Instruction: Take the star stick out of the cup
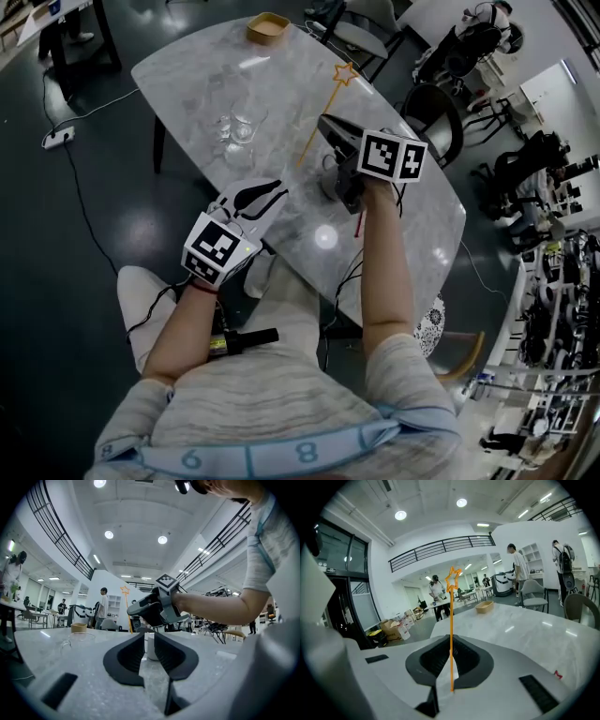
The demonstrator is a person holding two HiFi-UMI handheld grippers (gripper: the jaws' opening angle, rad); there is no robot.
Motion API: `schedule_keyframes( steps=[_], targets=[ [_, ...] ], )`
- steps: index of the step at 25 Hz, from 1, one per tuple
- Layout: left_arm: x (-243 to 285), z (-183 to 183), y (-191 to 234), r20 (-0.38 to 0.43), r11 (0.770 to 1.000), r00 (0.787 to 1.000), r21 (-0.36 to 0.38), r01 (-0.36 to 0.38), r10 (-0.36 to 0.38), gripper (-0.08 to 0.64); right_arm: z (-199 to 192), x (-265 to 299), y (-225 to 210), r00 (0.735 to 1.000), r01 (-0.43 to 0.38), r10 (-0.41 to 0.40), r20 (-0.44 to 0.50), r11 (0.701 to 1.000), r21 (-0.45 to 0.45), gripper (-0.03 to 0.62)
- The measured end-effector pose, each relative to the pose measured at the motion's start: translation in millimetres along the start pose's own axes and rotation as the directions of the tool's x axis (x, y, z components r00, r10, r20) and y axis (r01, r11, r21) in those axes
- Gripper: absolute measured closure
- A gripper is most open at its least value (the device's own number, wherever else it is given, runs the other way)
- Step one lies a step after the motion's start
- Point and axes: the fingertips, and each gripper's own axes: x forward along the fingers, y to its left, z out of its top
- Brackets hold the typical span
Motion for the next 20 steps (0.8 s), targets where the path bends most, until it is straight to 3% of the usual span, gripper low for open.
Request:
schedule_keyframes(
  steps=[8, 16, 20],
  targets=[
    [1.7, -5.6, 2.8, -0.002, 1.0, 1.0, -0.02, 0.004, -0.004, 0.497, -80.3, 14.0, -3.9, 0.975, -0.018, 0.042, -0.219, 0.994, 0.111, 0.571],
    [4.3, -5.3, 4.5, -0.002, 1.0, 1.0, -0.021, 0.002, -0.003, 0.497, -99.7, 27.0, -13.0, 0.967, 0.011, 0.026, -0.253, 0.99, 0.141, 0.571],
    [4.8, -5.4, 4.6, -0.001, 1.0, 1.0, -0.024, 0.003, -0.003, 0.497, -97.4, 28.8, -20.2, 0.973, 0.049, -0.031, -0.23, 0.996, 0.072, 0.569]
  ],
)
